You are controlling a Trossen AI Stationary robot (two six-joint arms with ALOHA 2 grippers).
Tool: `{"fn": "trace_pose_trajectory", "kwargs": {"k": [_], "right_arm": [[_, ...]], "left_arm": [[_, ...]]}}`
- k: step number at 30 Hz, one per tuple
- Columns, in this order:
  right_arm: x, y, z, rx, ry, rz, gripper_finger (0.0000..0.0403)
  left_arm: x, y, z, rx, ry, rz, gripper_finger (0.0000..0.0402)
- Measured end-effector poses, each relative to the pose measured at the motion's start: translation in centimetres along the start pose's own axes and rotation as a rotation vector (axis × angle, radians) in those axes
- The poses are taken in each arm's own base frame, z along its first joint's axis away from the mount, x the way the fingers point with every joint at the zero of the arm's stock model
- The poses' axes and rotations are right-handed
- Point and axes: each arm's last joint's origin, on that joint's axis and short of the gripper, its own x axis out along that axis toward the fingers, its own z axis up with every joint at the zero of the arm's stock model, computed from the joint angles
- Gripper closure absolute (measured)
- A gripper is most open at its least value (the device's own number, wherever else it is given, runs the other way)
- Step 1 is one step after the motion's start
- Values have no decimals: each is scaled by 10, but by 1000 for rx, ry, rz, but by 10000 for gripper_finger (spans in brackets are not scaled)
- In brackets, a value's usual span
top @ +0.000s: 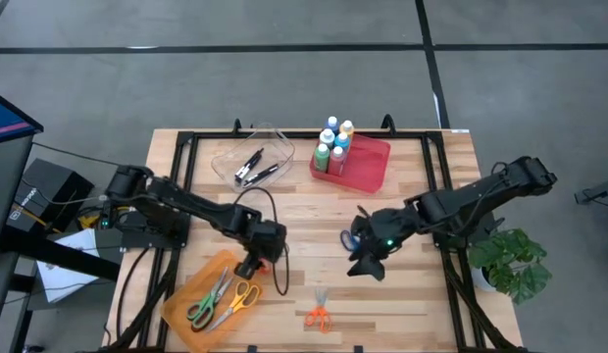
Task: Pick & Place Paint Supplies
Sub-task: Put the red scissors into the orange bin
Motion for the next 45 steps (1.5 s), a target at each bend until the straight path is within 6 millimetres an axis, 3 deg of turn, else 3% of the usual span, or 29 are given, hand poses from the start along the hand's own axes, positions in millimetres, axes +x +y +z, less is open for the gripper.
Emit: {"fn": "trace_pose_trajectory", "kwargs": {"k": [8, 13, 18, 24, 30, 41, 45], "right_arm": [[19, -28, -24, 70, 79, -79, 127], [24, -37, -31, 84, 89, -92, 127], [24, -37, -30, 71, 84, -84, 127], [24, -36, -30, 57, 81, -79, 127], [25, -34, -32, 51, 67, -90, 127], [25, -34, -33, 55, 55, -99, 127], [25, -34, -32, 54, 49, -103, 127]], "left_arm": [[3, 2, 8, 117, -50, 25, 225], [24, 1, 7, 162, 15, 29, 225], [41, 2, 9, 203, 77, 69, 225], [47, 5, 9, 211, 102, 59, 231], [47, 6, 6, 273, 140, 51, 288], [45, 24, 1, 219, 152, 87, 389], [45, 26, 0, 214, 163, 98, 394]]}}
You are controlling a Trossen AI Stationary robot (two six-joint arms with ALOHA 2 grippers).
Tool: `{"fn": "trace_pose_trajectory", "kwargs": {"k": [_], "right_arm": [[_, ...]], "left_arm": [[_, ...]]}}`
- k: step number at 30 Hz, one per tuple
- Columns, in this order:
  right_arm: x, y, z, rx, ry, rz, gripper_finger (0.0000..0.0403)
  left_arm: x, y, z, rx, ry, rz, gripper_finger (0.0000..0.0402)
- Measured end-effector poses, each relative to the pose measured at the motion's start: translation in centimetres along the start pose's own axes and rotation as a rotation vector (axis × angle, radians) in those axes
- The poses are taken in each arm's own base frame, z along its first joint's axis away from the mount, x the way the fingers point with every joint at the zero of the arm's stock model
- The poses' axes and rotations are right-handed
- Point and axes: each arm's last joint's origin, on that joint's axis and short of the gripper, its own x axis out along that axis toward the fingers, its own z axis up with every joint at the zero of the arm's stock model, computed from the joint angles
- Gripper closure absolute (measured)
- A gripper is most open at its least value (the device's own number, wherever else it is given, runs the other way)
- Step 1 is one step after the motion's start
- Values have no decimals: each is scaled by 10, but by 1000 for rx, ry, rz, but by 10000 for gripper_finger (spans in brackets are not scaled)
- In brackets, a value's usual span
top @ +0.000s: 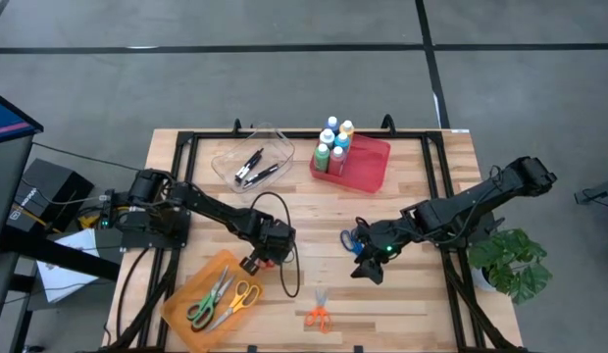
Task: Pick & Place Paint Supplies
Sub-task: Put the red scissors into the orange bin
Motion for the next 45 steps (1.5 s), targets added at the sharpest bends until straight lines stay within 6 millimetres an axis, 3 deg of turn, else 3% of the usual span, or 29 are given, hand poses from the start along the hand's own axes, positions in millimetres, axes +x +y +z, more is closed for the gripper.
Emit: {"fn": "trace_pose_trajectory", "kwargs": {"k": [8, 19, 28, 36, 45], "right_arm": [[0, 0, 0, 3, 0, 0, 127], [0, 1, 1, -8, -6, 7, 127], [-1, -1, 6, -29, -33, 18, 127], [-3, -6, 21, -79, -98, 30, 127], [-11, -20, 49, -139, -228, 35, 127]], "left_arm": [[-8, 0, -4, -14, 39, 41, 398], [-57, 16, -11, -182, -119, 92, 399], [-130, 26, -37, -474, -405, 77, 399], [-196, 21, -67, -723, -724, -10, 399], [-273, 0, -90, -740, -1237, -218, 397]]}}
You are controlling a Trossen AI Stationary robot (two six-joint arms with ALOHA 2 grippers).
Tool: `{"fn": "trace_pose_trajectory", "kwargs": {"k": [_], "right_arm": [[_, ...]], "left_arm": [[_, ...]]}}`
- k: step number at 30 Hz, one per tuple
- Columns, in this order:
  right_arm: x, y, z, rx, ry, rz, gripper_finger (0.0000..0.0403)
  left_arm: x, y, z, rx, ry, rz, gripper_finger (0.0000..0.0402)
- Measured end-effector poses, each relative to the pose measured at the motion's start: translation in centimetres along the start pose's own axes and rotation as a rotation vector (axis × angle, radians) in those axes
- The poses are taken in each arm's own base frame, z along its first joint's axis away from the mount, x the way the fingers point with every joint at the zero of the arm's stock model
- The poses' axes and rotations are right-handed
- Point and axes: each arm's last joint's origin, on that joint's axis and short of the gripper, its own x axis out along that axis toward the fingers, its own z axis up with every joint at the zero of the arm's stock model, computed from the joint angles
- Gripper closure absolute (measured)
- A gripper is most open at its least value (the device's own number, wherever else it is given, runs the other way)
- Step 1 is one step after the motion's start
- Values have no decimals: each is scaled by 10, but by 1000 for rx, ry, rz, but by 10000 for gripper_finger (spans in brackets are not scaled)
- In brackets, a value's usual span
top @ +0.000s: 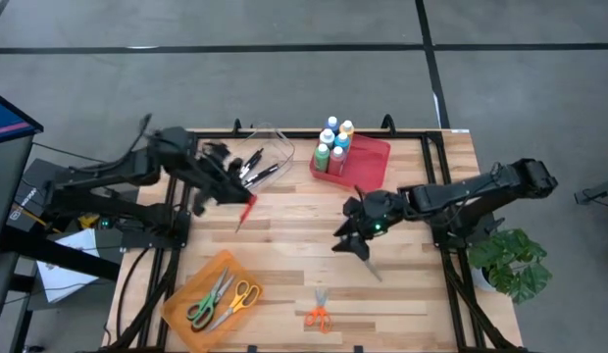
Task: Pick & Place Paint Supplies
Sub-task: Put the red scissors into the orange bin
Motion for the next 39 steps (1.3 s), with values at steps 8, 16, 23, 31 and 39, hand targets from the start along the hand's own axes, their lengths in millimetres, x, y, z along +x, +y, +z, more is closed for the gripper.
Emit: {"fn": "trace_pose_trajectory", "kwargs": {"k": [8, 16, 23, 31, 39], "right_arm": [[-4, -10, 22, -37, -120, 36, 127], [-7, -19, 31, -33, -166, 20, 127], [-8, -21, 33, -43, -174, 13, 127], [-8, -21, 33, -43, -172, 13, 127], [-8, -21, 33, -41, -170, 12, 127]], "left_arm": [[-37, -40, 28, -5, -330, -240, 396], [-58, -67, 43, 87, -536, -468, 397], [-61, -70, 45, 110, -572, -498, 398], [-60, -69, 45, 91, -558, -491, 398], [-42, -51, 27, -210, -288, -355, 399]]}}
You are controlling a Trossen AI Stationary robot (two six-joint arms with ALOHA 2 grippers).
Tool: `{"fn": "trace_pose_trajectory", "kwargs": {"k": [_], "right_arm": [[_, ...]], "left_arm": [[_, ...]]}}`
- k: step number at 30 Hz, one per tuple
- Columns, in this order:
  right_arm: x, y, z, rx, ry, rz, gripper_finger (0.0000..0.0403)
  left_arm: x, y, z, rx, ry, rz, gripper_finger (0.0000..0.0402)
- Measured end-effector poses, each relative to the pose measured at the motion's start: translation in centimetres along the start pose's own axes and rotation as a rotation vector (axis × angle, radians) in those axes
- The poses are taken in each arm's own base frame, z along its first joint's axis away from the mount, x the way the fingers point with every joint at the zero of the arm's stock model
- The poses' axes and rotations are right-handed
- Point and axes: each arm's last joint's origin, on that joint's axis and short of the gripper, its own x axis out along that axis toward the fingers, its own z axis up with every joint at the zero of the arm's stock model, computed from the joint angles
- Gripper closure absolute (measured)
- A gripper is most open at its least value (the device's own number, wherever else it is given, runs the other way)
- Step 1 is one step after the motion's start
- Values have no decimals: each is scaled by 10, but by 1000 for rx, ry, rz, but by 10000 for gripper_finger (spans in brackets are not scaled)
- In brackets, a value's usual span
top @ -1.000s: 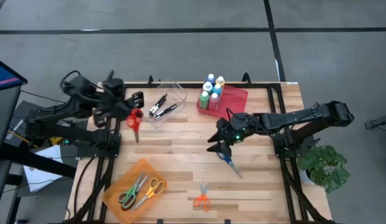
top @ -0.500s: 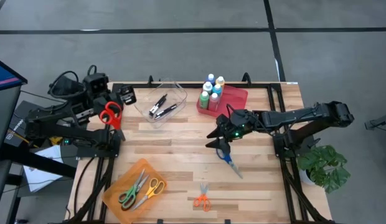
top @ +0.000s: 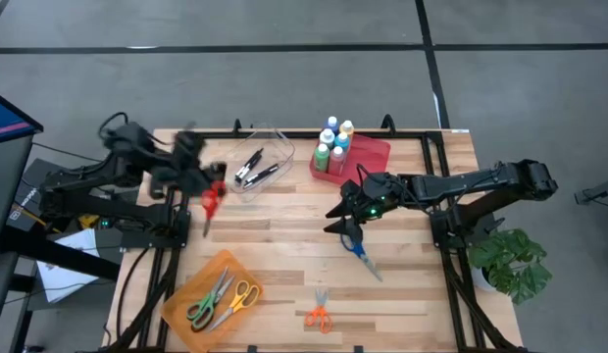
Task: Pick & Place Paint Supplies
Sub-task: Put the red scissors into the orange bin
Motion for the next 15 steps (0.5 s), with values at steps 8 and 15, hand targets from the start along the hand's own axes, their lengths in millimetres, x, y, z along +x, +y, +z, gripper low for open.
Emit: {"fn": "trace_pose_trajectory", "kwargs": {"k": [8, 15], "right_arm": [[0, 0, 0, 1, 3, 0, 127], [0, 0, 0, -25, 4, 0, 127]], "left_arm": [[-7, 33, -47, -341, 289, 446, 398], [-24, 43, -77, -516, 305, 880, 397]]}}
